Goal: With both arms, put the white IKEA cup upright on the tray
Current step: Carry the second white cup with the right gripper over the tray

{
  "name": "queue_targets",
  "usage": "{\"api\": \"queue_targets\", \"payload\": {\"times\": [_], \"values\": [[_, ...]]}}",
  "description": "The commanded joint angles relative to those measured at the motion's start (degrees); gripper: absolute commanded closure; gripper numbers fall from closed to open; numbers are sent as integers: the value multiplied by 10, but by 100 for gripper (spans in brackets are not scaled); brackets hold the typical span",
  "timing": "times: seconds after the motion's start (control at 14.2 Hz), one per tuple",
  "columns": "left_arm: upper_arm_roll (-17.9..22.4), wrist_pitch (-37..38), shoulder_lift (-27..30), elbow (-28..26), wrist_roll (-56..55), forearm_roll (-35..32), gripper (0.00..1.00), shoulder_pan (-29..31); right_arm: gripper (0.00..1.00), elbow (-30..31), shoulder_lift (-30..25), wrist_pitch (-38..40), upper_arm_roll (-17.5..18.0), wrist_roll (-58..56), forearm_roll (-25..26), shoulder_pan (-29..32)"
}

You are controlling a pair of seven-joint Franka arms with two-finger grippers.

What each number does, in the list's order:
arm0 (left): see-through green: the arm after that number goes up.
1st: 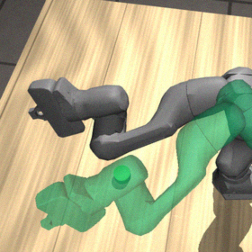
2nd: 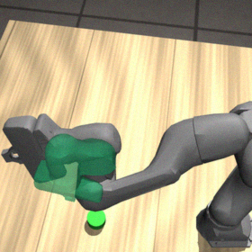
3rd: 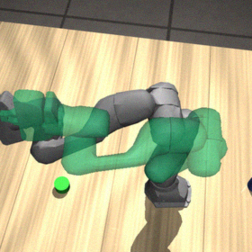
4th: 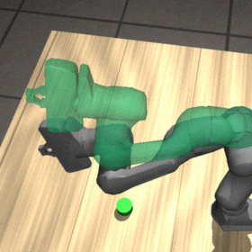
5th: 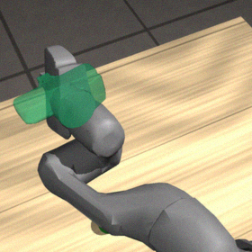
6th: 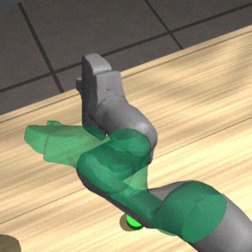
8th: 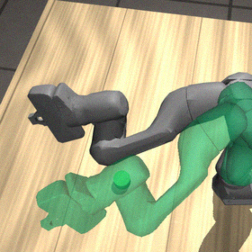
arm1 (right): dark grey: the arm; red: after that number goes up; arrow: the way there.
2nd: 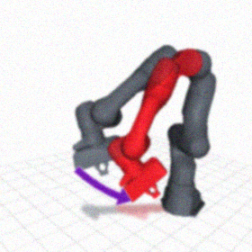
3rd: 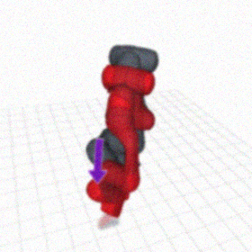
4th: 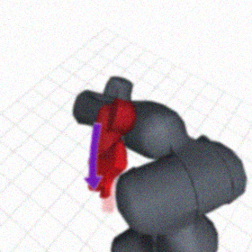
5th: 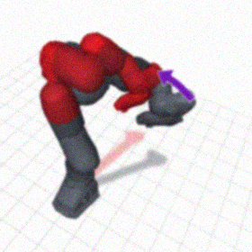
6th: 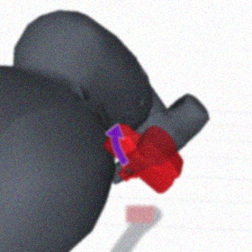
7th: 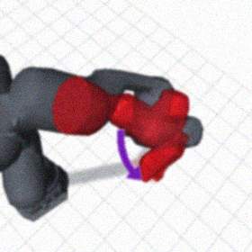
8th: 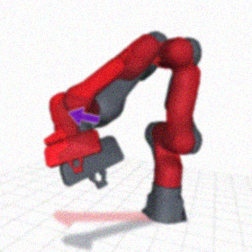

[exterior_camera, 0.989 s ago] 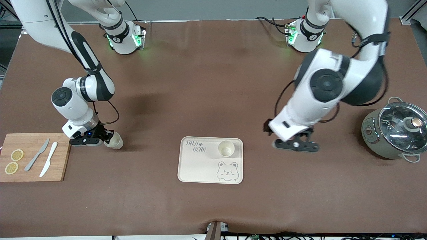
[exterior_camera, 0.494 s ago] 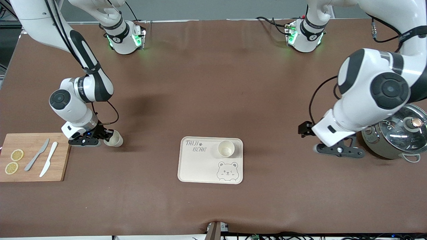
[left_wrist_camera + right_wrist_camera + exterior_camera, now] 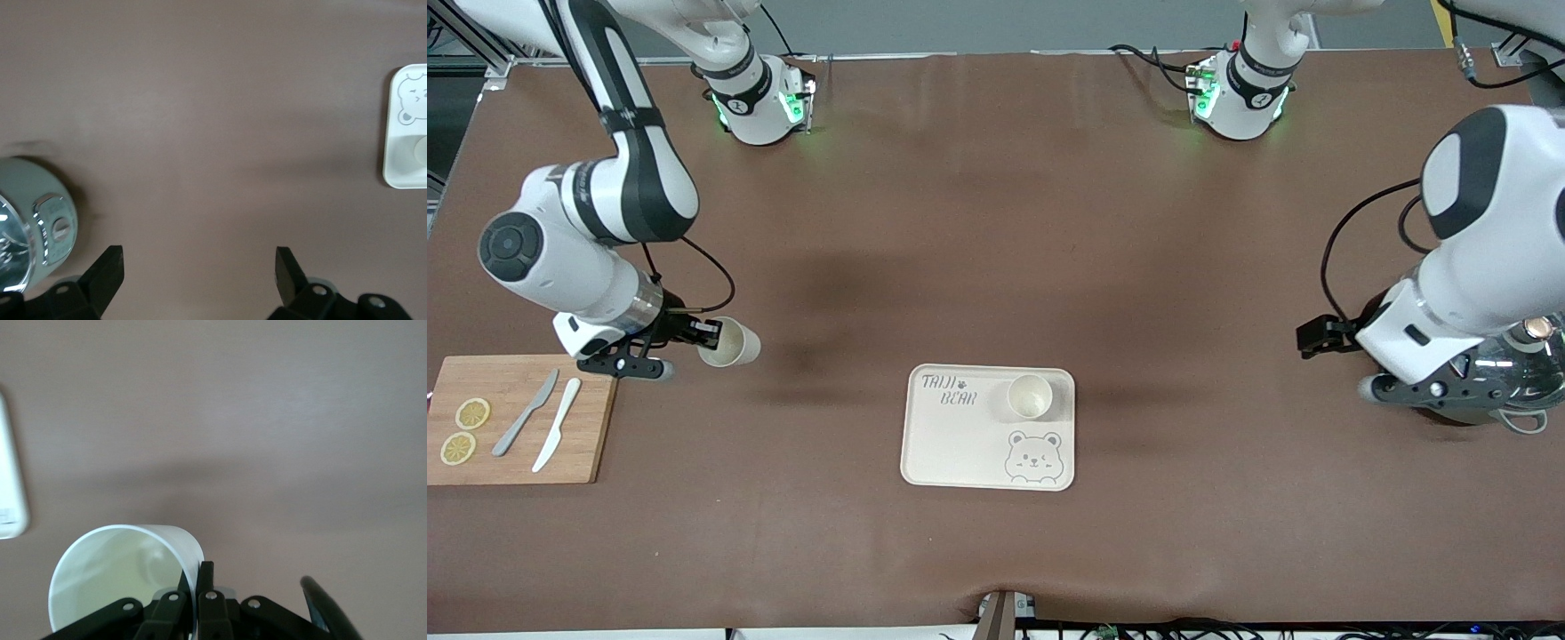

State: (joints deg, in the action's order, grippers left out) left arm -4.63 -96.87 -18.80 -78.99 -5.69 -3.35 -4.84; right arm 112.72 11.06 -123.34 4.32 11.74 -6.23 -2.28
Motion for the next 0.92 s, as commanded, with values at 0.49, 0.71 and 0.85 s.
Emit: {"api": "queue_targets", "payload": {"times": [0.49, 0.71, 0.85], "values": [[-3, -5, 170, -157, 20, 47, 0, 54, 100, -151, 74, -12, -3, 353, -25, -180], [2, -5, 212, -187, 28, 71, 0, 56, 100, -197, 126, -40, -4, 425, -16, -216], [3, -17, 236, -208, 32, 73, 0, 56, 100, -234, 169, -51, -5, 469, 14, -235]]}}
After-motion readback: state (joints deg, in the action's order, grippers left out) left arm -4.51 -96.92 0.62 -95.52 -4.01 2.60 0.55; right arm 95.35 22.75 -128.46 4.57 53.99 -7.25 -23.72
